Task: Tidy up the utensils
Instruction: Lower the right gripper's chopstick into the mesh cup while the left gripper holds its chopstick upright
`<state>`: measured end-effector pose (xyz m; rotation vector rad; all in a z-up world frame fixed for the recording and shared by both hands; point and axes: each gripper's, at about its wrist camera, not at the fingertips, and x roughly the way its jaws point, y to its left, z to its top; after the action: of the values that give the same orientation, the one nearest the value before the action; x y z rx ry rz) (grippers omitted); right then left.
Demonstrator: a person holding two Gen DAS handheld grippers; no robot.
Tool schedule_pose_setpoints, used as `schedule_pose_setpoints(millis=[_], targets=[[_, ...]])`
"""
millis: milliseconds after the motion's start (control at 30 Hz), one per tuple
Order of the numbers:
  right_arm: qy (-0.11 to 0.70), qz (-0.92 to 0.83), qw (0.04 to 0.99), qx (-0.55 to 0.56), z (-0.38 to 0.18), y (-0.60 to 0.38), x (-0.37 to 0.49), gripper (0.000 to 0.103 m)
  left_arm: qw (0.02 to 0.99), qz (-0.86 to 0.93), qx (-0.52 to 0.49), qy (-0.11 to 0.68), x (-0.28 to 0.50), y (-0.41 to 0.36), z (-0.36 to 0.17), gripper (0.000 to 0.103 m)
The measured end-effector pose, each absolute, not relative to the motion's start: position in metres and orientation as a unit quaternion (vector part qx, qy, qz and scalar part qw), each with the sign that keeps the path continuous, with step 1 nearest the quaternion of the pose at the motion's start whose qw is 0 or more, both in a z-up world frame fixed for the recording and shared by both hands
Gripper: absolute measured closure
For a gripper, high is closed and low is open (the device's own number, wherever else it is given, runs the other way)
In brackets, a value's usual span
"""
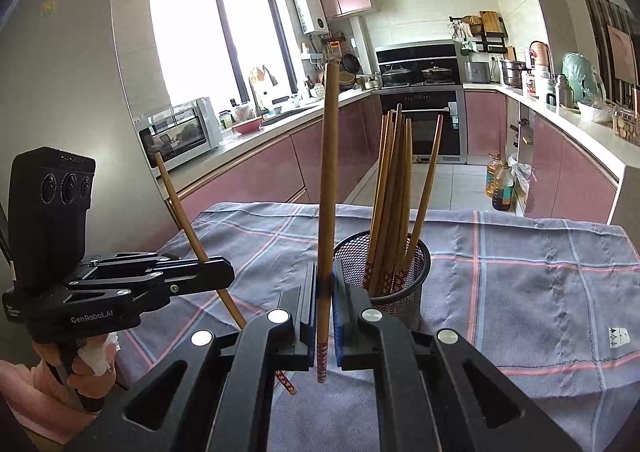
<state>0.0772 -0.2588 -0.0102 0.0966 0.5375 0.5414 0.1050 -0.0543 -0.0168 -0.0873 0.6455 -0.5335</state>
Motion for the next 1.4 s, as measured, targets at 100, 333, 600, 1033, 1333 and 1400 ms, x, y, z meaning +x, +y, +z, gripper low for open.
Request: schedule_pose_setpoints(millis=[100, 333, 600, 1033, 1333, 1400], targets=[[0.261, 0.264, 0.928, 0.047, -0.009, -0.259, 0.078, 0.097, 0.913, -0.260, -0.042, 0.313, 0.105, -0.055, -0.016, 0.095], [0.258, 0.263, 0.929, 0.045, -0.007, -0.259, 0.077, 0.097, 0.914, -0.262, -0.039, 0.308, 0.104, -0.057, -0.012, 0.095], [0.255, 0.263, 0.930, 0.044, -0.004, -0.260, 0.077, 0.097, 0.915, -0.263, -0.035, 0.305, 0.104, -0.059, -0.009, 0.095], [0.253, 0.262, 0.930, 0.043, -0.002, -0.260, 0.077, 0.097, 0.916, -0.264, -0.028, 0.299, 0.106, -0.063, -0.004, 0.095], [0.248, 0.262, 0.931, 0.045, 0.007, -0.261, 0.078, 0.097, 0.918, -0.265, -0.024, 0.294, 0.107, -0.065, 0.002, 0.095], [0.246, 0.263, 0.932, 0.046, 0.008, -0.262, 0.078, 0.097, 0.919, -0.265, -0.024, 0.292, 0.107, -0.064, 0.004, 0.095]])
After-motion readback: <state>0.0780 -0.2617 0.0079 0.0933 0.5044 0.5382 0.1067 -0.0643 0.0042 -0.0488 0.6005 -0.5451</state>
